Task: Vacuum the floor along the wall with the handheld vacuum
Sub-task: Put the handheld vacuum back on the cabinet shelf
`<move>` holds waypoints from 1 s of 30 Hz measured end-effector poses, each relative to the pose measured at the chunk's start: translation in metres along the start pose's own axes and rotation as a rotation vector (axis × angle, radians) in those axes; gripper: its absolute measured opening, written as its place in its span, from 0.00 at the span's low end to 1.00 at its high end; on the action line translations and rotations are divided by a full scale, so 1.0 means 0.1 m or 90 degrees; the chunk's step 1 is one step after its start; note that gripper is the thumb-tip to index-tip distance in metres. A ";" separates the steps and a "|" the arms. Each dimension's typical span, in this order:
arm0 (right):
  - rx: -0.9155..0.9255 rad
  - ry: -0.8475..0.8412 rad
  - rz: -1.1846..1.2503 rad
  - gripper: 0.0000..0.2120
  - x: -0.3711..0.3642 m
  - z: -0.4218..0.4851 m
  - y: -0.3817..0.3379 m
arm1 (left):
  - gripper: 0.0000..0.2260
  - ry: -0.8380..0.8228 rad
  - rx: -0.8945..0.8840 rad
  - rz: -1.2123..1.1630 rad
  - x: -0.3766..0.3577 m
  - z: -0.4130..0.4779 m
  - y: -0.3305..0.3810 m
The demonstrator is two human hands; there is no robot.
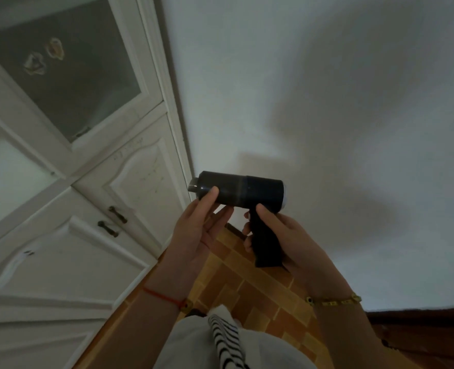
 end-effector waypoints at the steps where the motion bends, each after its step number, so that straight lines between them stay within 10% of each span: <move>1: -0.004 -0.005 0.009 0.19 -0.01 0.00 0.02 | 0.23 0.007 0.015 -0.005 0.04 -0.01 -0.01; 30: -0.093 -0.318 -0.231 0.22 -2.16 0.80 0.16 | 0.15 0.218 -0.304 -0.234 1.70 -0.76 1.11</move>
Point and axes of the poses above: each hand's wrist, its own z-axis towards the middle knuckle, its own x-axis out of the back of the hand, y = z × x, the point moved 1 cm from there along z, towards the middle knuckle, and after that the axes turned 10 degrees about -z, right-handed, at the moved point
